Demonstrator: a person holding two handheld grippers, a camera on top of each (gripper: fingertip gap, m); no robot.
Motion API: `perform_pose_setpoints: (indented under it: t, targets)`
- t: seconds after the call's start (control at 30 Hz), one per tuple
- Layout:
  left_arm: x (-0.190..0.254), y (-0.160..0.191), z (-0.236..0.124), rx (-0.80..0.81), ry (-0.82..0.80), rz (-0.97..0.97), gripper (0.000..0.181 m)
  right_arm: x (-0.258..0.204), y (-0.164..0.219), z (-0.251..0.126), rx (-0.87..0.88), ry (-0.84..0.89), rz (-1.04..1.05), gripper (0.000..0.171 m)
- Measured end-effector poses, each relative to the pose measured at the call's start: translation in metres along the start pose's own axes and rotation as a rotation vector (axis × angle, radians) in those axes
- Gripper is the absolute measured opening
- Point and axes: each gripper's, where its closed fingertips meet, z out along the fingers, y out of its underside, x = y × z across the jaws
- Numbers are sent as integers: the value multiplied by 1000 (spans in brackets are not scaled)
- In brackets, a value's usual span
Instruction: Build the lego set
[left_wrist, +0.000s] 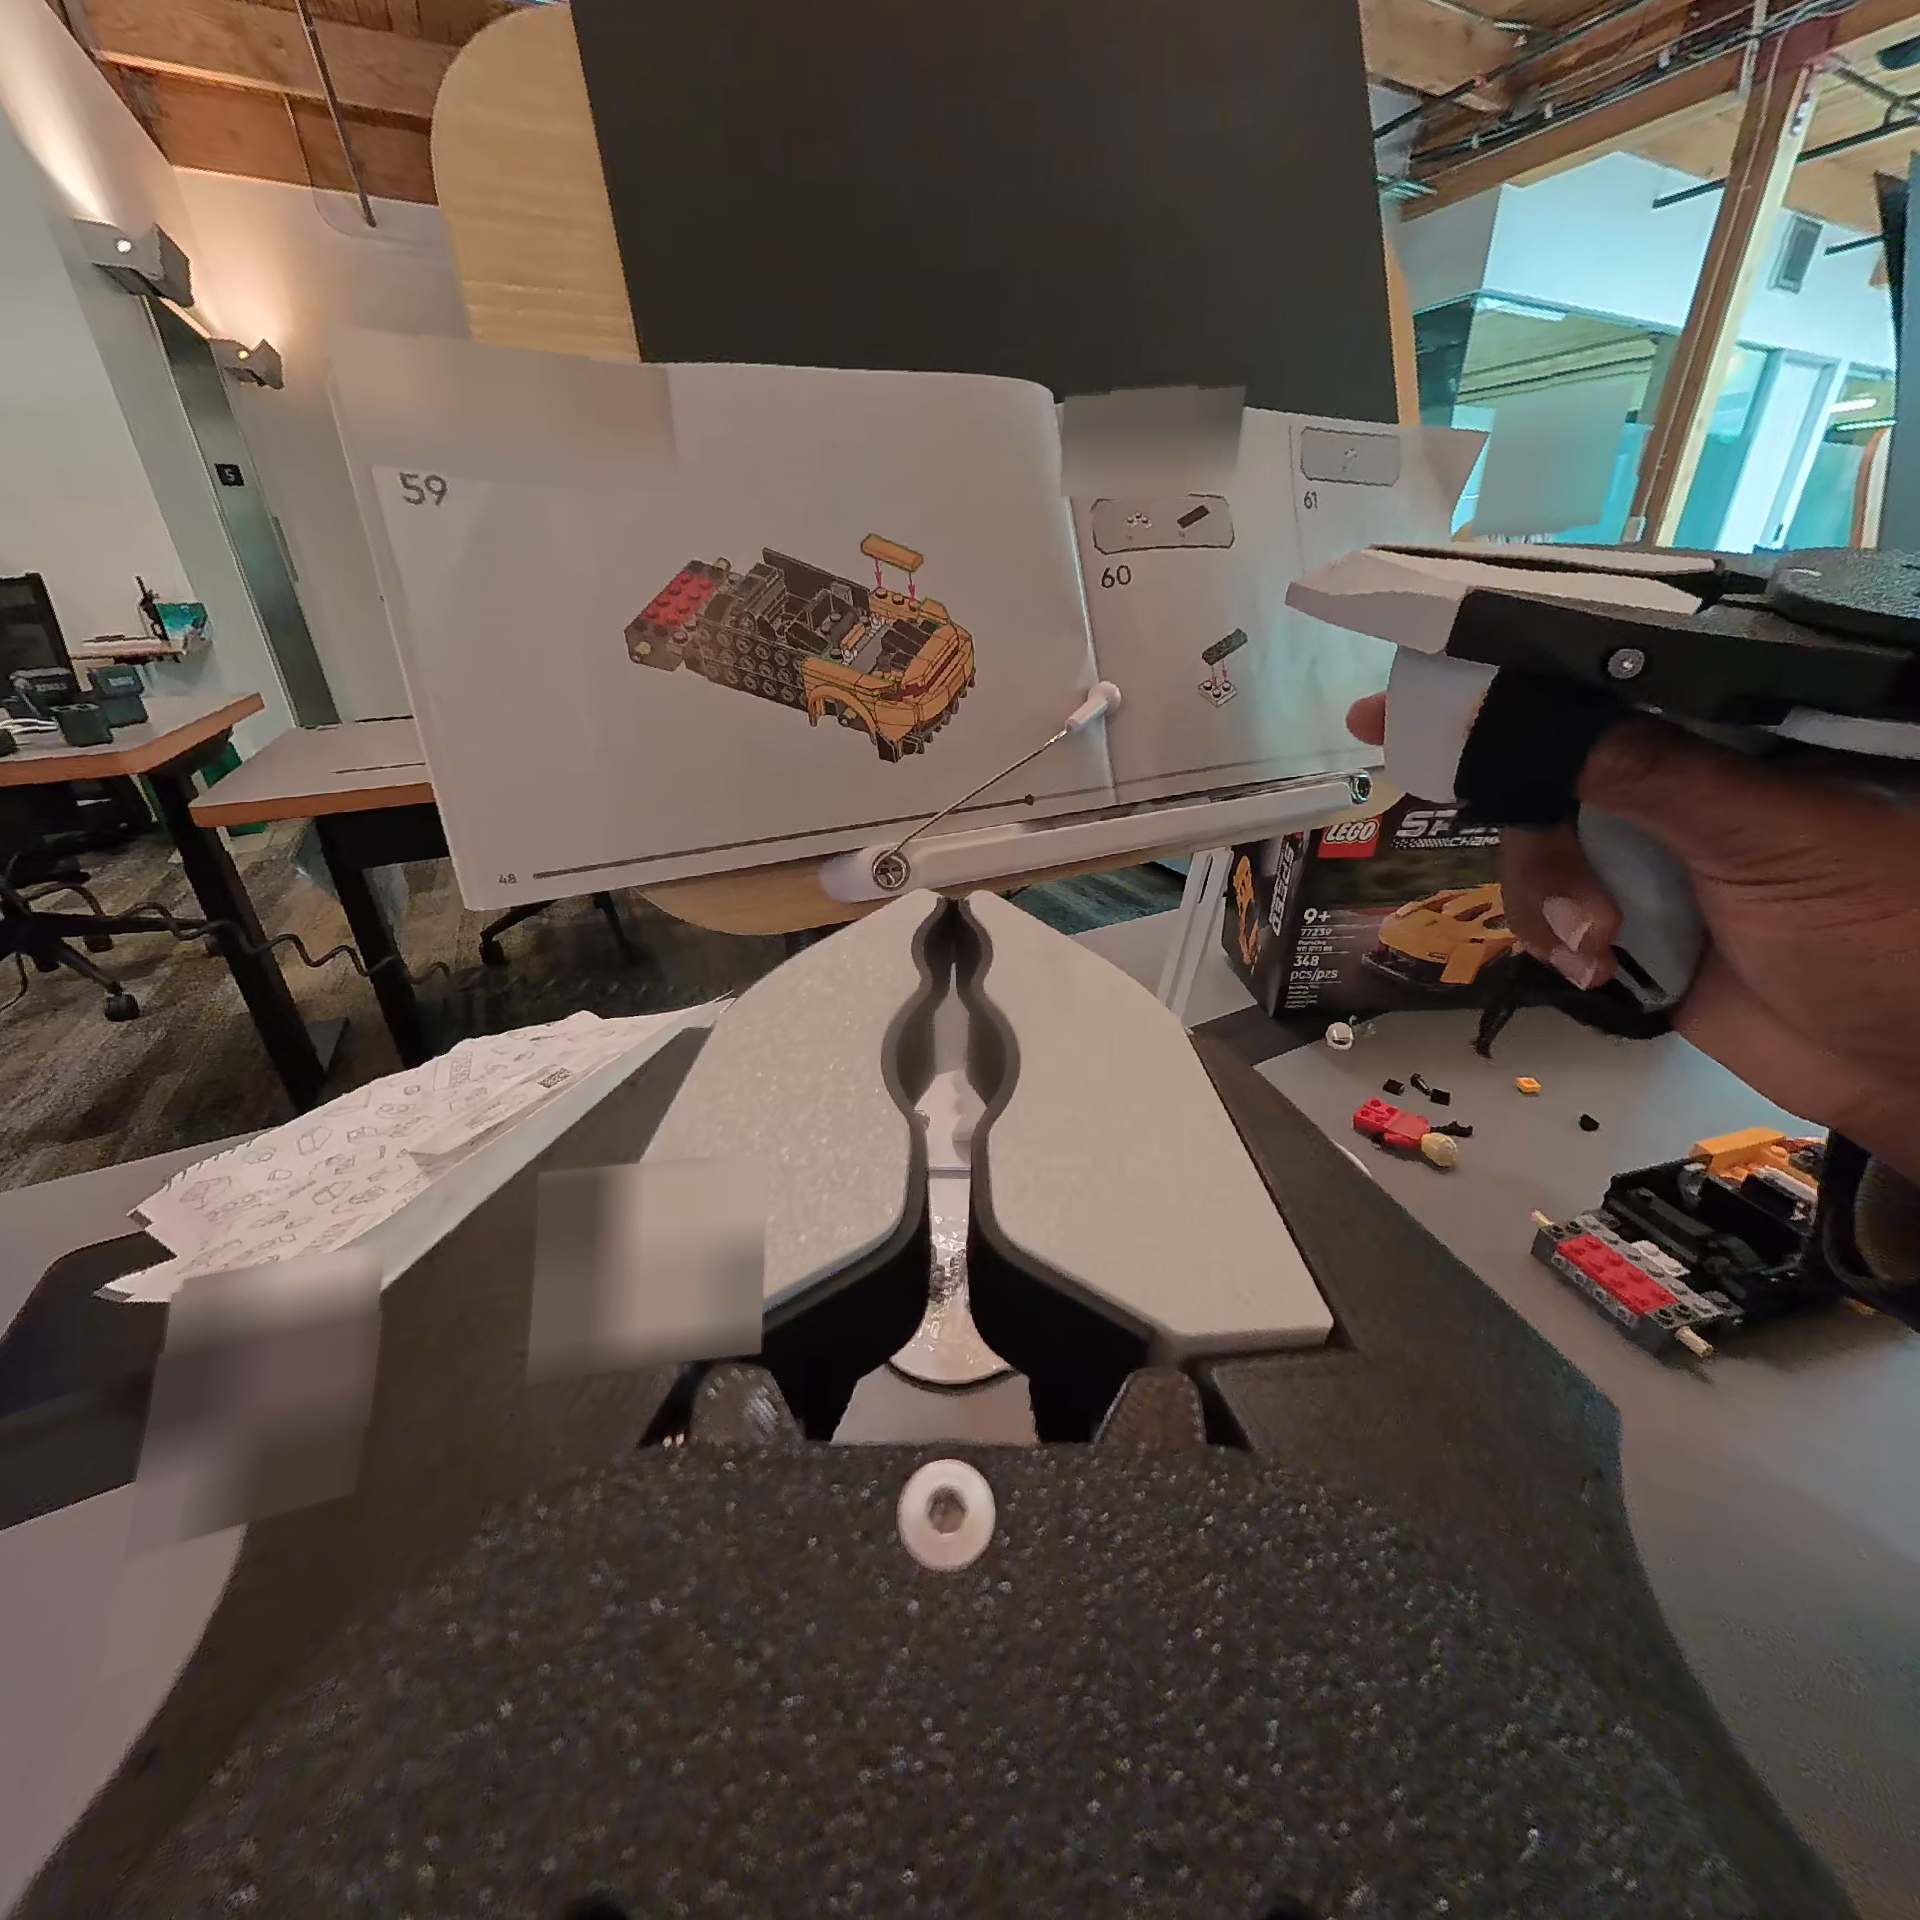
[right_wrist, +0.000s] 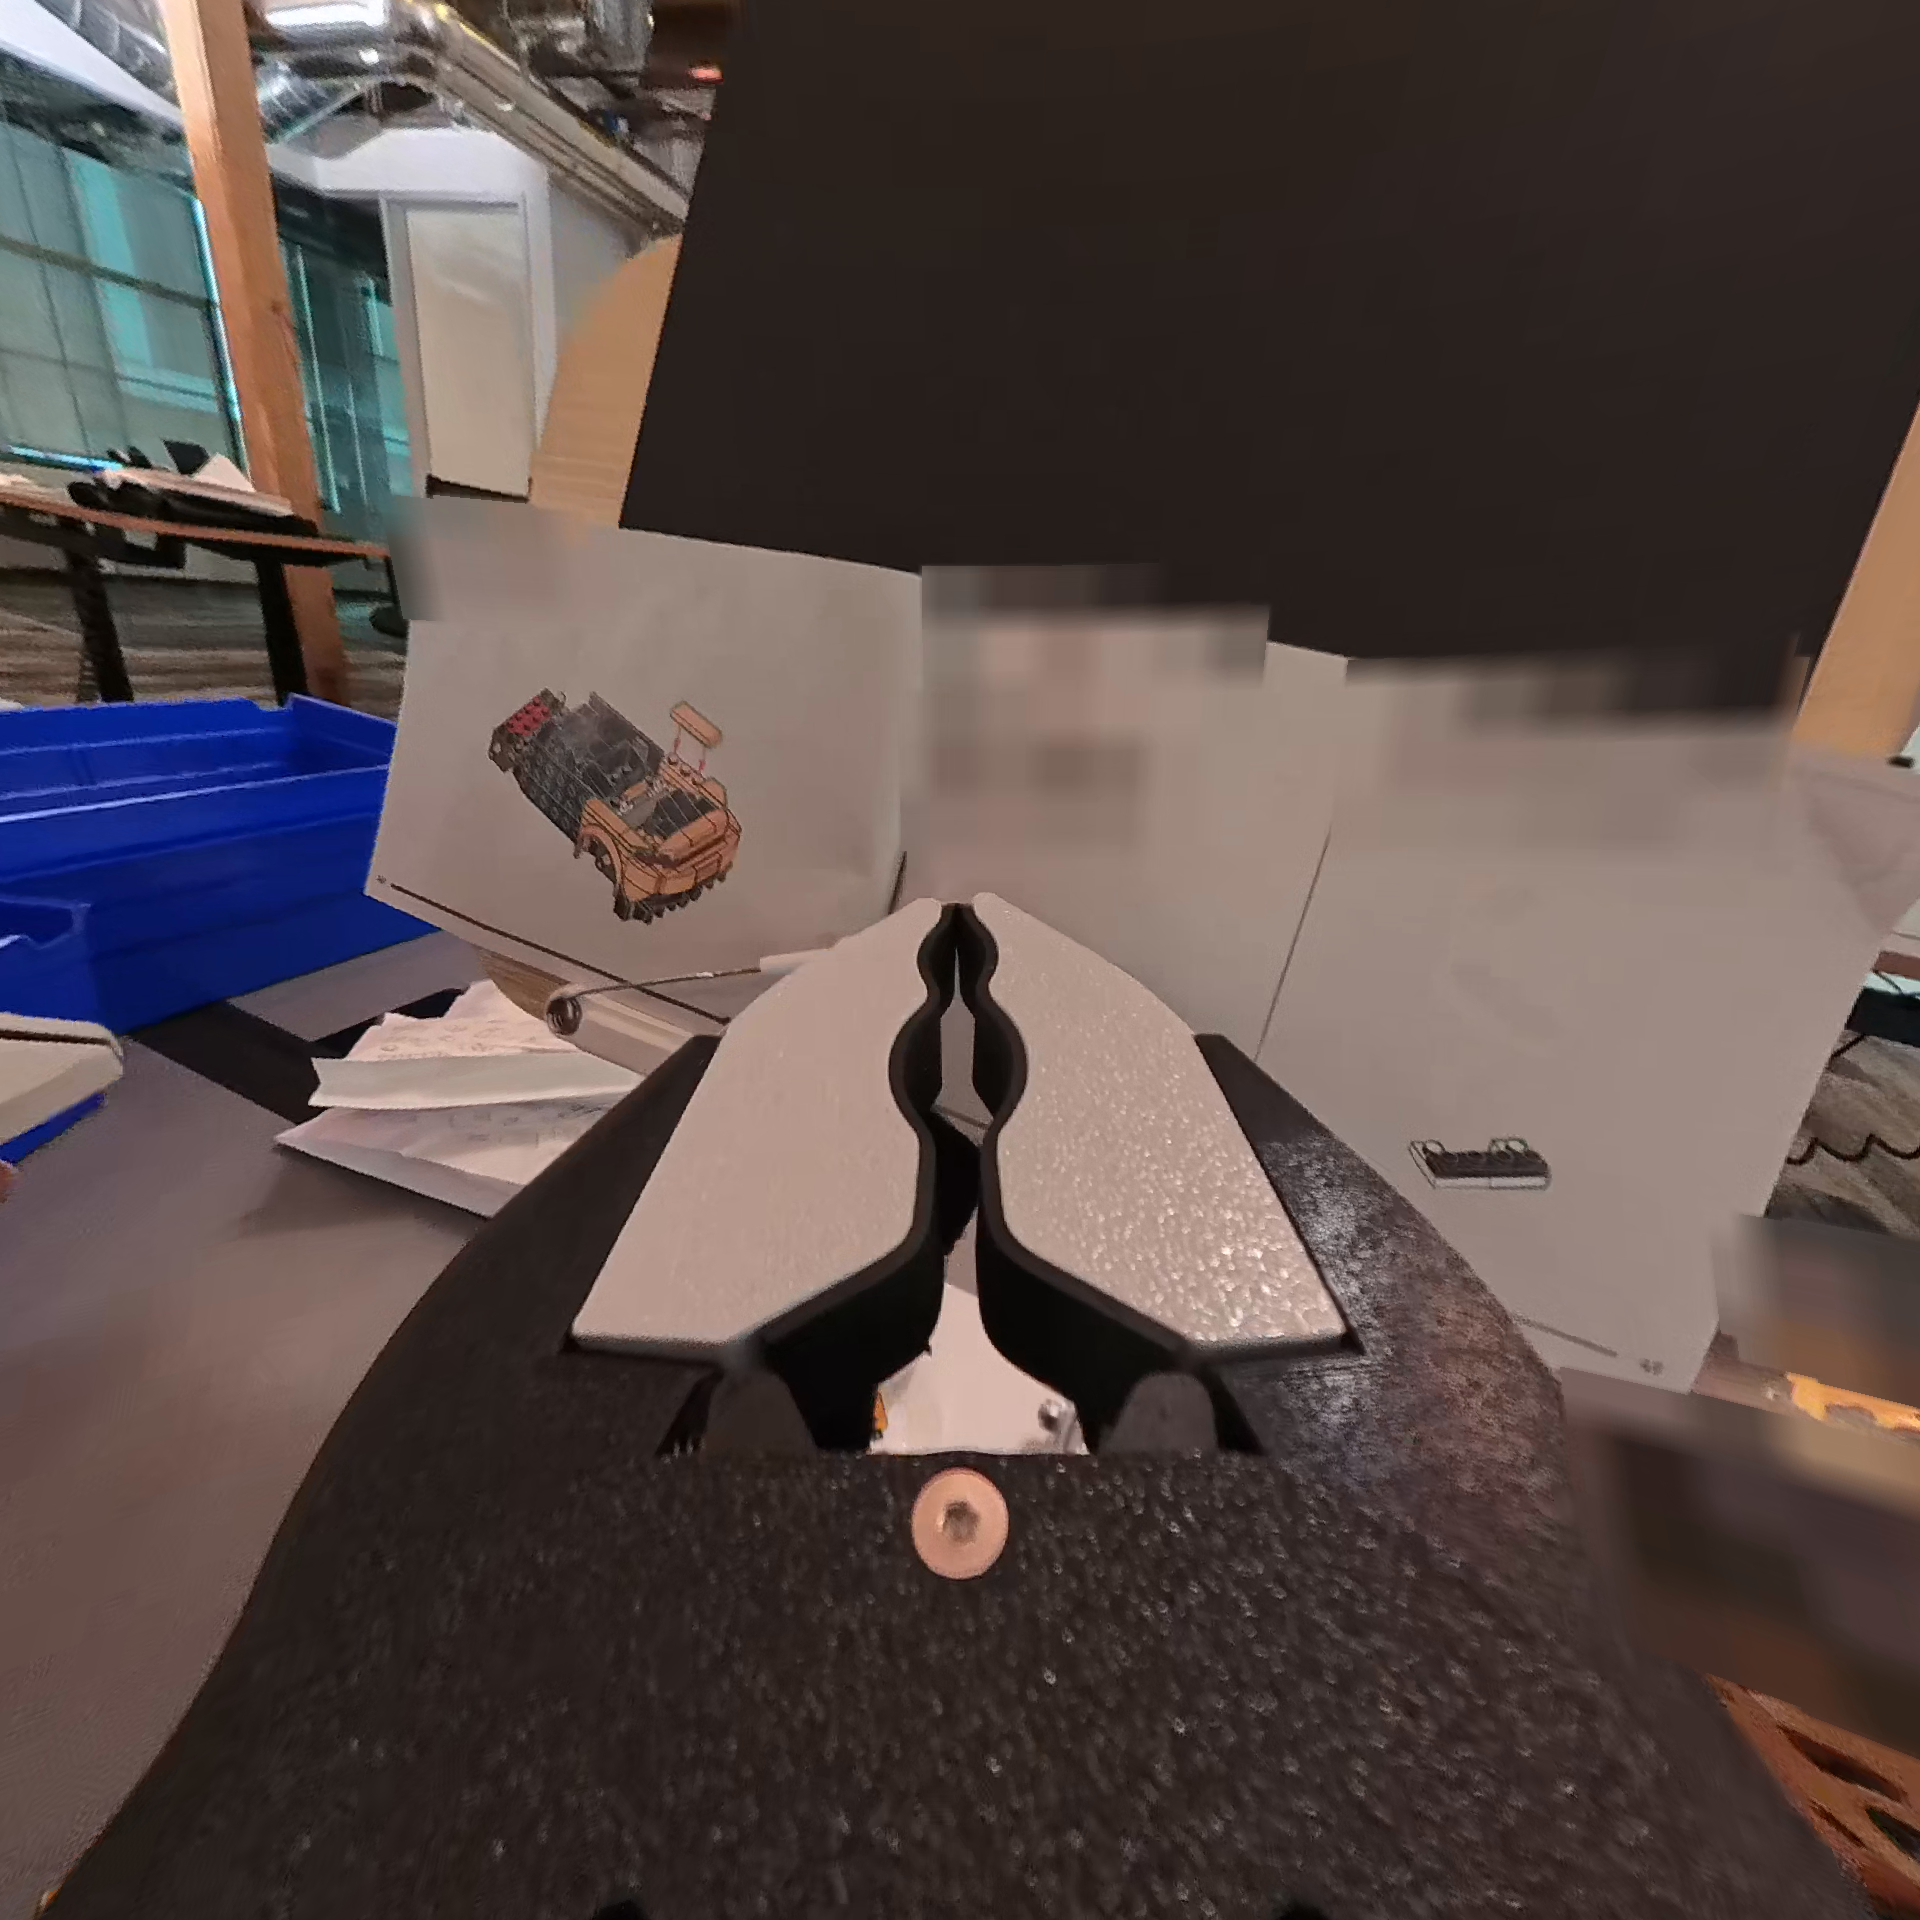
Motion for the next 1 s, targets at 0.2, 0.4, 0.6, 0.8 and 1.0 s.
perform_pose_setpoints:
  t: [0.2, 0.4, 0.6, 0.8, 1.0]
  targets:
    - [-3, -3, -2, 3, -13, 23, 0, -15, -10, 32, 3, -4, -43, 0]
    - [-12, -2, -4, 2, -27, 4, 0, -4, -5, 50, -21, 49, -60, 0]
    - [-11, -1, -3, -2, -21, 4, 0, 1, -2, 53, -45, 66, -77, 0]
    - [-10, -1, -3, -3, -17, -4, 0, 26, 1, 41, -70, 118, -41, 0]
    - [2, 0, -1, -37, 41, -18, 0, 17, -1, 15, -59, 2, -102, 0]
